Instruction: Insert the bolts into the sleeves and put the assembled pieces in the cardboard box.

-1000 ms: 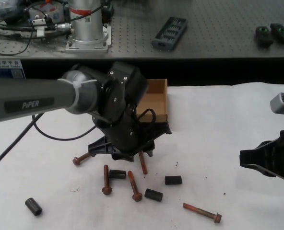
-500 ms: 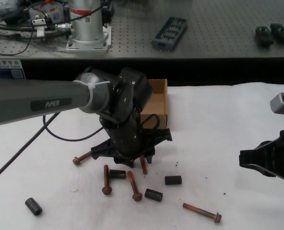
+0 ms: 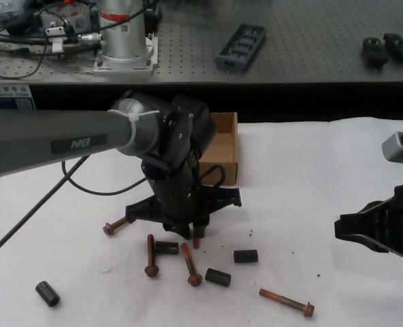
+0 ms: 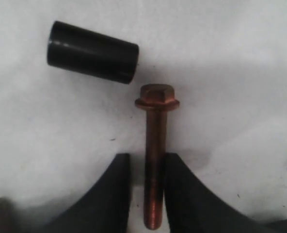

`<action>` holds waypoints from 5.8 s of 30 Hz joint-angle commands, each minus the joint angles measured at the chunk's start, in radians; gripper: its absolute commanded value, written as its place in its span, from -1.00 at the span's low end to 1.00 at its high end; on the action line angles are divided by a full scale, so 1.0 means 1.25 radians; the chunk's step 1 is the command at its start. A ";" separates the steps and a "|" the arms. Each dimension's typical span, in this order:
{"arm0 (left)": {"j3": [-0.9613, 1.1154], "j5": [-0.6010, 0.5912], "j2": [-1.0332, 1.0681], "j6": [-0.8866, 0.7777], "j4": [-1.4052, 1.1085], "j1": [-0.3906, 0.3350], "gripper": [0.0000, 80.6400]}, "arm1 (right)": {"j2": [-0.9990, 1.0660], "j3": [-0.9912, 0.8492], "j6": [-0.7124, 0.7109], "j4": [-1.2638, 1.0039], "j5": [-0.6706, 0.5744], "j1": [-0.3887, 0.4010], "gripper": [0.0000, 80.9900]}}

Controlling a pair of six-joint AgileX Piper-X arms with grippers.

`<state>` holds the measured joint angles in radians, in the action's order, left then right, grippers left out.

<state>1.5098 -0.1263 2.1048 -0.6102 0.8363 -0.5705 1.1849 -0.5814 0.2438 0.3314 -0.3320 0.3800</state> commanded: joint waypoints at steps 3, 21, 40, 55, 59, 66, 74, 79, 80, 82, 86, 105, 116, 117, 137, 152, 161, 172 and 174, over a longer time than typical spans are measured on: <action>-0.001 0.007 0.033 0.037 0.038 -0.003 -0.99 | 0.000 -0.008 -0.010 0.005 -0.014 -0.005 -0.89; 0.004 0.007 0.035 0.069 -0.016 -0.005 -0.37 | 0.000 -0.008 -0.010 -0.001 -0.012 -0.005 -0.89; 0.012 0.101 0.035 0.069 -0.023 -0.005 -0.37 | 0.000 -0.008 -0.010 -0.001 -0.012 -0.005 -0.89; 0.061 0.091 0.028 0.078 0.070 -0.002 -0.37 | 0.000 -0.008 -0.010 -0.007 -0.012 -0.005 -0.89; 0.063 0.065 0.018 0.082 0.074 -0.002 -0.37 | 0.000 -0.008 -0.010 -0.008 -0.012 -0.005 -0.89; 0.068 0.061 0.004 0.100 0.055 -0.002 -0.37 | 0.000 -0.008 -0.010 -0.016 -0.012 -0.005 -0.89; 0.068 0.040 0.004 0.127 0.015 -0.002 -0.37 | 0.000 -0.008 -0.010 -0.024 -0.012 -0.005 -0.89; 0.076 0.019 0.002 0.142 -0.002 -0.005 -0.37 | 0.000 -0.003 -0.010 -0.030 -0.012 -0.005 -0.89; 0.076 0.030 0.002 0.145 0.009 -0.006 -0.37 | 0.000 0.003 -0.010 -0.040 -0.012 -0.005 -0.89; 0.076 0.044 0.002 0.179 0.035 -0.006 -0.37 | 0.000 0.016 -0.010 -0.050 -0.012 -0.005 -0.89; 0.076 0.077 0.002 0.201 0.071 -0.006 -0.37 | 0.000 0.045 -0.010 -0.057 -0.012 -0.005 -0.89; 0.076 0.068 0.024 0.213 0.011 -0.009 -0.37 | 0.000 0.083 0.044 -0.097 -0.012 -0.005 -0.89; 0.076 0.074 0.051 0.219 0.060 -0.009 -0.75 | 0.000 0.083 0.044 -0.097 -0.045 -0.005 -0.89; 0.076 0.072 0.051 0.222 0.054 -0.009 -0.86 | 0.000 0.083 0.044 -0.097 -0.058 -0.005 -0.89; -0.195 -0.037 -0.368 0.216 -0.292 0.037 -0.98 | 0.025 -0.062 -0.209 0.000 -0.170 -0.004 -0.91; -0.748 -0.184 -0.779 0.040 -0.757 0.083 -0.98 | 0.371 -0.343 -0.379 0.206 0.072 0.231 -0.71; -0.757 -0.307 -0.874 0.025 -0.761 0.146 -0.98 | 0.553 -0.592 -0.465 0.400 0.130 0.307 -0.42; -0.757 -0.388 -0.919 -0.015 -0.757 0.219 -0.98 | 0.597 -0.625 -0.465 0.514 0.180 0.339 -0.24; -0.757 -0.409 -0.919 -0.016 -0.760 0.241 -0.98 | 0.608 -0.625 -0.465 0.517 0.181 0.351 -0.24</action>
<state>0.5594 -0.6168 0.9671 -0.6140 -0.0896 -0.2695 1.9359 -1.3500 -0.3292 0.9608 -0.0999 0.8095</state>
